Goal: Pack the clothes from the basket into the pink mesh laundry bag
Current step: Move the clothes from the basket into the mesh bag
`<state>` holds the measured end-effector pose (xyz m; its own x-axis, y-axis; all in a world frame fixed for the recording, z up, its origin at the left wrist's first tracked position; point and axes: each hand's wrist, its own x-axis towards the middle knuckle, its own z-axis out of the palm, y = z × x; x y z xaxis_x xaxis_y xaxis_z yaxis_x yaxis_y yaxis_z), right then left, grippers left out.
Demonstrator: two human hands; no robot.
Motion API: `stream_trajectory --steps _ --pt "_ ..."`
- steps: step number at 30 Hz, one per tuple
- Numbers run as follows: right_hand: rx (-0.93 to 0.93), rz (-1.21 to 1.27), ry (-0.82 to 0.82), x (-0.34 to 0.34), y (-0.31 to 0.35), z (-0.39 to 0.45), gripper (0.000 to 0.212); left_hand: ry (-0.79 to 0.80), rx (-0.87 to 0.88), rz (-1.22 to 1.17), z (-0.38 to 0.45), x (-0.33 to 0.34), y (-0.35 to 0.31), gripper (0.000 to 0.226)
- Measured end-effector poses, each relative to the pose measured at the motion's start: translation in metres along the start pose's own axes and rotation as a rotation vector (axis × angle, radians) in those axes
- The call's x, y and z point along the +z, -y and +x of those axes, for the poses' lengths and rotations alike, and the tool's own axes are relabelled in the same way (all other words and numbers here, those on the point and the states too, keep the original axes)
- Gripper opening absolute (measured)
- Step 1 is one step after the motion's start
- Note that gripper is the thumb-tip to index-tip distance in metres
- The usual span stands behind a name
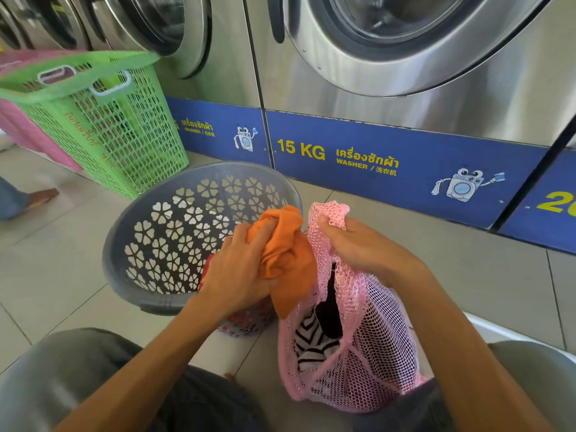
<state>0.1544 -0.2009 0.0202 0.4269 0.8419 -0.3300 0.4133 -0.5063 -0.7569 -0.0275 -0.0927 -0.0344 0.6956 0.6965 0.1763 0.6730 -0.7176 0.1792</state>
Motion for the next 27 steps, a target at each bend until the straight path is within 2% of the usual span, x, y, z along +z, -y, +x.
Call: stream_trajectory --steps 7,10,13,16,18,20,21,23,27 --pt "0.008 0.022 0.008 0.001 -0.002 0.004 0.069 -0.096 0.030 -0.067 0.000 0.000 0.004 0.082" --pt "0.006 0.006 -0.003 0.000 -0.002 0.003 0.071 -0.252 -0.012 -0.106 0.000 -0.005 0.000 0.072" --pt "0.026 0.018 0.000 -0.002 -0.002 0.003 0.072 -0.406 -0.023 -0.245 -0.007 -0.016 -0.014 0.060" --pt "0.037 -0.021 -0.008 -0.002 -0.001 0.004 0.077 -0.478 -0.062 -0.450 -0.016 -0.026 -0.032 0.049" --pt "0.027 -0.004 -0.005 -0.002 0.001 0.004 0.073 -0.394 -0.157 -0.837 -0.020 -0.029 -0.046 0.029" --pt "-0.012 0.041 0.014 -0.003 0.001 0.005 0.065 -0.206 -0.331 -1.298 -0.026 -0.032 -0.055 0.019" --pt "-0.028 0.054 0.022 -0.004 0.001 0.004 0.060 -0.090 -0.412 -1.426 -0.029 -0.030 -0.057 0.019" --pt "-0.041 0.043 0.004 -0.005 0.001 0.001 0.056 0.125 -0.470 -1.443 -0.032 -0.021 -0.058 0.022" --pt "-0.027 0.015 0.018 -0.007 0.000 -0.007 0.056 0.438 -0.420 -1.311 -0.028 0.003 -0.063 0.030"
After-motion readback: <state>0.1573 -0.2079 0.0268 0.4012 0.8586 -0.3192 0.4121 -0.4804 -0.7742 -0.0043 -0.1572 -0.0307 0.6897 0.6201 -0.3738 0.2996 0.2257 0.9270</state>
